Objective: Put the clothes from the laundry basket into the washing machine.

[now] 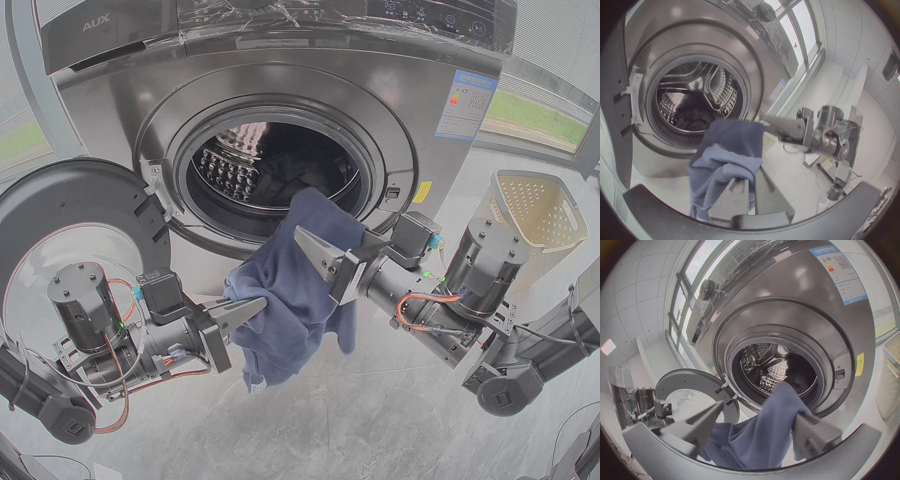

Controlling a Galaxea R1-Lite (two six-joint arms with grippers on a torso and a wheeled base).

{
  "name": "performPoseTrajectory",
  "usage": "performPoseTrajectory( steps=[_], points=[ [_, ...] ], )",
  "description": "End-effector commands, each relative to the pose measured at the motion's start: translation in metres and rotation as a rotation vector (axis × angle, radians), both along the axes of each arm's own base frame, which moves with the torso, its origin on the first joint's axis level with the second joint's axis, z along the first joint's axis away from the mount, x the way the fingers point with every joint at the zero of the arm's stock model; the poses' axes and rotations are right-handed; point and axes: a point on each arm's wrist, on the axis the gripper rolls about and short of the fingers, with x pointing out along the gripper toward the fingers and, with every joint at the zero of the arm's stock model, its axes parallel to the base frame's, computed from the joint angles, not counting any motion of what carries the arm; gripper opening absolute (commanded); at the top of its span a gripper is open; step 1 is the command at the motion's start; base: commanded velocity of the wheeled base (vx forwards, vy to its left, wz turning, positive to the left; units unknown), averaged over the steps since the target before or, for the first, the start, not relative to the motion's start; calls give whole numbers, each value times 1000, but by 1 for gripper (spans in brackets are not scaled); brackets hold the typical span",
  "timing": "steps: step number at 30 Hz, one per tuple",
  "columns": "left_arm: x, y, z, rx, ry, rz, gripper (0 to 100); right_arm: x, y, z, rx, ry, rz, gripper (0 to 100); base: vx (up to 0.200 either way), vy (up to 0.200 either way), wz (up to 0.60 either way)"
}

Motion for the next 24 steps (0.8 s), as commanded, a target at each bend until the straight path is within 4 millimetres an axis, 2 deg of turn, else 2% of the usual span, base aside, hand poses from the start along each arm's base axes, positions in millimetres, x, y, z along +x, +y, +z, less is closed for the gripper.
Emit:
performPoseTrajectory(
  steps=[1,15,24],
  points=[
    [5,-4,19,-79,-66,17,0,-7,-4,-21,-63,51,9,100,0,0,0],
    [34,-15,38,-147,-128,173,0,-14,-10,-40,-132,99,13,100,0,0,0],
    [43,-21,53,-185,-173,197,0,-15,-7,-48,-161,105,41,100,0,0,0]
  ],
)
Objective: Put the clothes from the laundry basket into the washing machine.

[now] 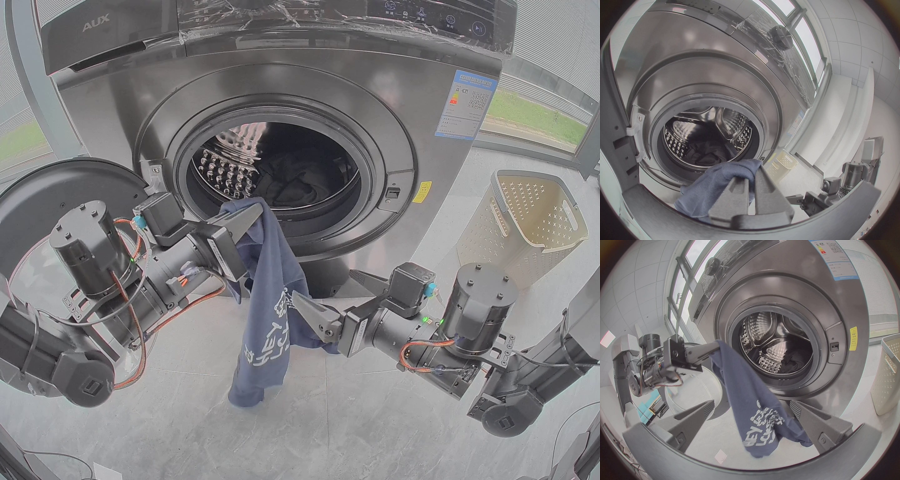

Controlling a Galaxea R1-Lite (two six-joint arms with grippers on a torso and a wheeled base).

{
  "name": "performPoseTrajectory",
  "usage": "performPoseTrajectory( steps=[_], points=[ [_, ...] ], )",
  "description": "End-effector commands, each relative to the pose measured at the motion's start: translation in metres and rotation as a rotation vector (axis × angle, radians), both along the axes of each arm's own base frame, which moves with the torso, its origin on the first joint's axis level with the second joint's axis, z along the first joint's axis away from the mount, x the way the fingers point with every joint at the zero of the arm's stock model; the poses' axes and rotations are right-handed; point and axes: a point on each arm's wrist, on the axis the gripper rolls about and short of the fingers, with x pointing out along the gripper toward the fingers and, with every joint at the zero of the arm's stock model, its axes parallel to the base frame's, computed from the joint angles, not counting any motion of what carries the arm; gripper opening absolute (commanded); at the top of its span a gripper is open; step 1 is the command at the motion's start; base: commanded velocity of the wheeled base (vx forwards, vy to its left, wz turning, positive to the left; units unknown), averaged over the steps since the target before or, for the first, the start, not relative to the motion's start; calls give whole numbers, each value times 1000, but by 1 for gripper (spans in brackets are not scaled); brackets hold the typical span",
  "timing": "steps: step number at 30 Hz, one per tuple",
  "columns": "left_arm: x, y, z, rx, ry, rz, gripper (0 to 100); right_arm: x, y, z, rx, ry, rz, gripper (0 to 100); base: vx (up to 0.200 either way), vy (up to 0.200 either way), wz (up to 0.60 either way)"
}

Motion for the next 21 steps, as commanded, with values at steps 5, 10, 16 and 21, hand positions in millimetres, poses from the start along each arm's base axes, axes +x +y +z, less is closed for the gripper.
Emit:
performPoseTrajectory(
  steps=[5,10,16,21],
  points=[
    [10,-6,9,-27,-23,43,0,-8,15,-20,-26,23,65,100,0,0,0],
    [16,-9,15,-22,-18,45,0,-17,34,-33,-38,36,124,100,0,0,0],
    [19,-11,15,-11,-9,55,0,-10,53,-47,-47,45,140,100,0,0,0],
    [22,-12,21,9,17,60,0,3,73,-53,-40,37,156,100,0,0,0]
  ],
)
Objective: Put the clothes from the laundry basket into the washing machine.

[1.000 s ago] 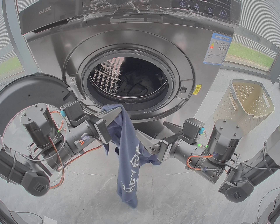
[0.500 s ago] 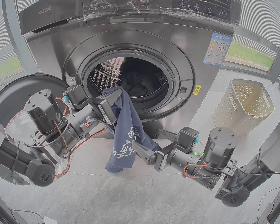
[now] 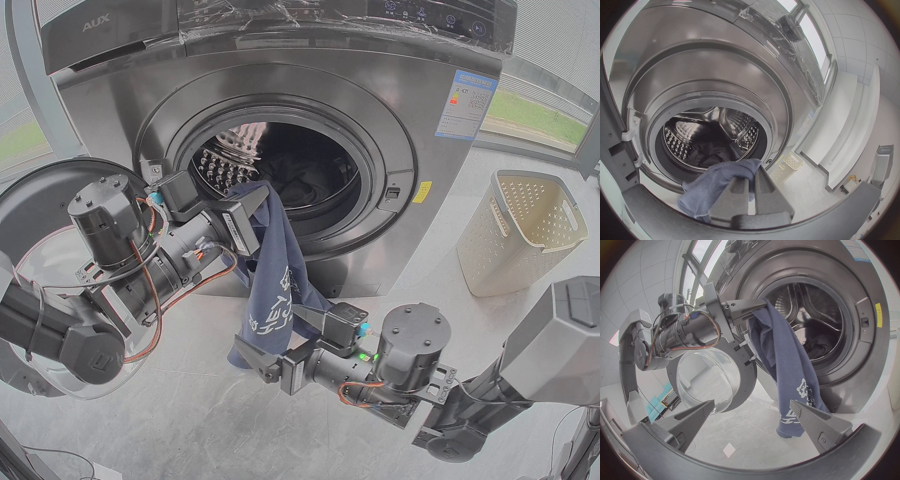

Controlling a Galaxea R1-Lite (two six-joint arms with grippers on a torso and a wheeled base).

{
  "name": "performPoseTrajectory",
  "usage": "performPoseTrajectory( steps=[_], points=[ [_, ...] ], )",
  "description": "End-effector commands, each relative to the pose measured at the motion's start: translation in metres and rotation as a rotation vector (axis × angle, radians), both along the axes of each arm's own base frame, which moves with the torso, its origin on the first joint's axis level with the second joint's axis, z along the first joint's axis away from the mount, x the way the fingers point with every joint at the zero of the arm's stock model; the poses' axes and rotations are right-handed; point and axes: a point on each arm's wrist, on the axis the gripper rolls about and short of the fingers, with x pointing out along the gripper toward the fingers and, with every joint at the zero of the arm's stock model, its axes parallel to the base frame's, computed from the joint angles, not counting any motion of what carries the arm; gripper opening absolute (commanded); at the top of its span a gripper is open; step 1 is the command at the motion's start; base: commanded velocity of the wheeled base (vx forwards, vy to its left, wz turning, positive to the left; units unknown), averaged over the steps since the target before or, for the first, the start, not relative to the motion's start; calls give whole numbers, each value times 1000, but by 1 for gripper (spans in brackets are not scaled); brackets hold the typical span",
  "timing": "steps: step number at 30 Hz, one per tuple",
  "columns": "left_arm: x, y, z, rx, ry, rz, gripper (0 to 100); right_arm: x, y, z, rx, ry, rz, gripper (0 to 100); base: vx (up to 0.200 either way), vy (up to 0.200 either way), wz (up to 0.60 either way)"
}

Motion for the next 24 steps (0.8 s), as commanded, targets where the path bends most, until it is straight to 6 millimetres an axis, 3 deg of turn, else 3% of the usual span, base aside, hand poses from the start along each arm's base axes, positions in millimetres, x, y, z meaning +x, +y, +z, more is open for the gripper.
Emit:
performPoseTrajectory(
  steps=[1,7,16,24],
  points=[
    [3,-1,8,0,-3,4,0,12,20,-18,-20,14,13,100,0,0,0],
    [4,-2,10,21,1,6,0,20,39,-27,-40,31,39,100,0,0,0],
    [0,1,21,42,11,11,0,49,81,-38,-37,32,48,100,0,0,0],
    [-6,6,33,31,-4,14,0,76,92,-57,-44,45,14,100,0,0,0]
  ],
)
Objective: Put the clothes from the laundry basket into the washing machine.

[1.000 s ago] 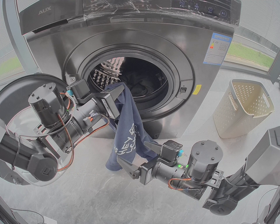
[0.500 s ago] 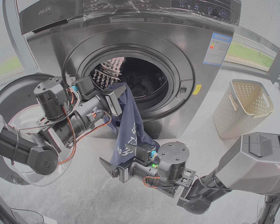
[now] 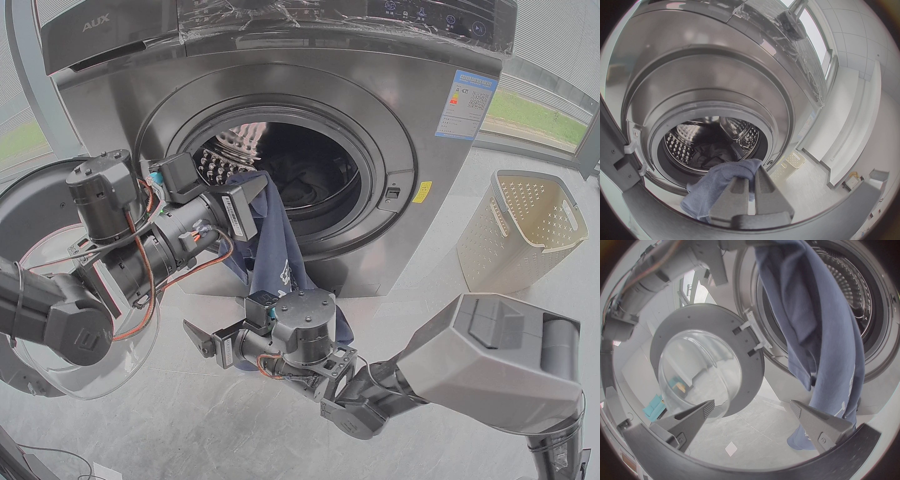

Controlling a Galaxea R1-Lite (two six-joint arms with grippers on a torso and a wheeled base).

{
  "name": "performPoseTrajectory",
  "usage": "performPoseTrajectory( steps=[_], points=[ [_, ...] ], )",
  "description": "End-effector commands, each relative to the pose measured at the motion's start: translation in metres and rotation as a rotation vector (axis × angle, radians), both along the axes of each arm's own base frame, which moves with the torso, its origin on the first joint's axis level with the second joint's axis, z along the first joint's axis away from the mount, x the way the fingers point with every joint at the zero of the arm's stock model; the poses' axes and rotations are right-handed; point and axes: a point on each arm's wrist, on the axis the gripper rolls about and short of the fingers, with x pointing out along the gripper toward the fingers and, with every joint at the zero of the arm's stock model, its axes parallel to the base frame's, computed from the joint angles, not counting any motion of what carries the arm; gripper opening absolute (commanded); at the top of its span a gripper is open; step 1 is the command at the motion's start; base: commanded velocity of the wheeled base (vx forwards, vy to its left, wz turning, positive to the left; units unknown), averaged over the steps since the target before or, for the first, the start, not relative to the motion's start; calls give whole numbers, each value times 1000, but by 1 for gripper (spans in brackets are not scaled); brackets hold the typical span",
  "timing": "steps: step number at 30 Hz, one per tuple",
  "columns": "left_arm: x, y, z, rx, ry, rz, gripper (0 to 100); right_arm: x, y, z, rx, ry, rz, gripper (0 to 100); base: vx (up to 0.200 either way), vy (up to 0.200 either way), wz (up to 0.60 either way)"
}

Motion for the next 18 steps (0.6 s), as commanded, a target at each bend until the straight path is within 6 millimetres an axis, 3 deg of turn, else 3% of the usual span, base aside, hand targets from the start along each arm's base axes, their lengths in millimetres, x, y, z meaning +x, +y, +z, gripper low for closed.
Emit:
performPoseTrajectory(
  steps=[1,8,15,18],
  points=[
    [-10,6,16,-20,-31,1,0,27,6,-37,-32,26,-39,100,0,0,0],
    [-15,10,19,-21,-33,4,0,51,-5,-51,-52,32,-109,100,0,0,0],
    [-21,16,20,-17,-26,9,0,94,-53,-46,-86,-1,-274,100,0,0,0],
    [-23,17,20,-18,-28,9,0,101,-67,-39,-91,-14,-306,100,0,0,0]
  ],
)
